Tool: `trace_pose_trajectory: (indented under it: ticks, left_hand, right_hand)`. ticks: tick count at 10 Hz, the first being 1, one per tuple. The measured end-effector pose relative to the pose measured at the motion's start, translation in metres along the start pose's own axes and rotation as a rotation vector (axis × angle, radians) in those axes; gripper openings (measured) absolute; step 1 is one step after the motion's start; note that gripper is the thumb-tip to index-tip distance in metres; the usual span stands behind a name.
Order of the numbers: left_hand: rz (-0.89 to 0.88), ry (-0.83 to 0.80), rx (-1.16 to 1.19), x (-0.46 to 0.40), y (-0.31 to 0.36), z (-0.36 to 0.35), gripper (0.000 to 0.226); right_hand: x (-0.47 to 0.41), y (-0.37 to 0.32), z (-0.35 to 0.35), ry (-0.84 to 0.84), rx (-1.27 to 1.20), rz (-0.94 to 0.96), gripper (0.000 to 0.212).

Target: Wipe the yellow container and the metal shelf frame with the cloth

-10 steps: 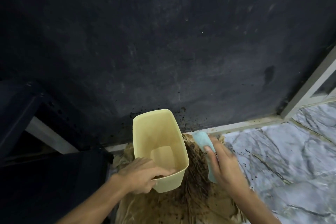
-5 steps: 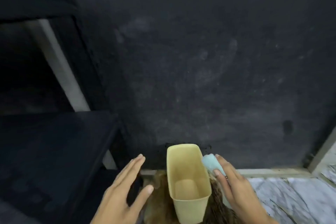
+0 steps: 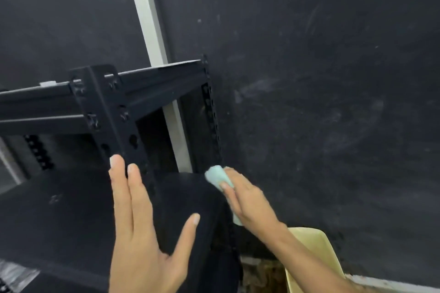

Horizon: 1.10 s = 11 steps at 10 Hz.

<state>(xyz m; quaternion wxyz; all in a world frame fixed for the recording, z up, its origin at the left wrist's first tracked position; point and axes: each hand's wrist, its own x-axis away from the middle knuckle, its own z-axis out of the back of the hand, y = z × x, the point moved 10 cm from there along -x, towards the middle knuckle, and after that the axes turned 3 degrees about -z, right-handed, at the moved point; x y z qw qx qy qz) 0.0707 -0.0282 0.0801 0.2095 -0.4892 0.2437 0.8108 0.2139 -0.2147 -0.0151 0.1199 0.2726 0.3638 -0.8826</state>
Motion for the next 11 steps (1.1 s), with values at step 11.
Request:
trace_pose_trajectory:
  ticks: [11]
  left_hand:
    - [-0.126,0.153,-0.036,0.021,-0.021,-0.032,0.111]
  right_hand:
    - [-0.015,0.001,-0.133,-0.532,0.182,0.079,0.071]
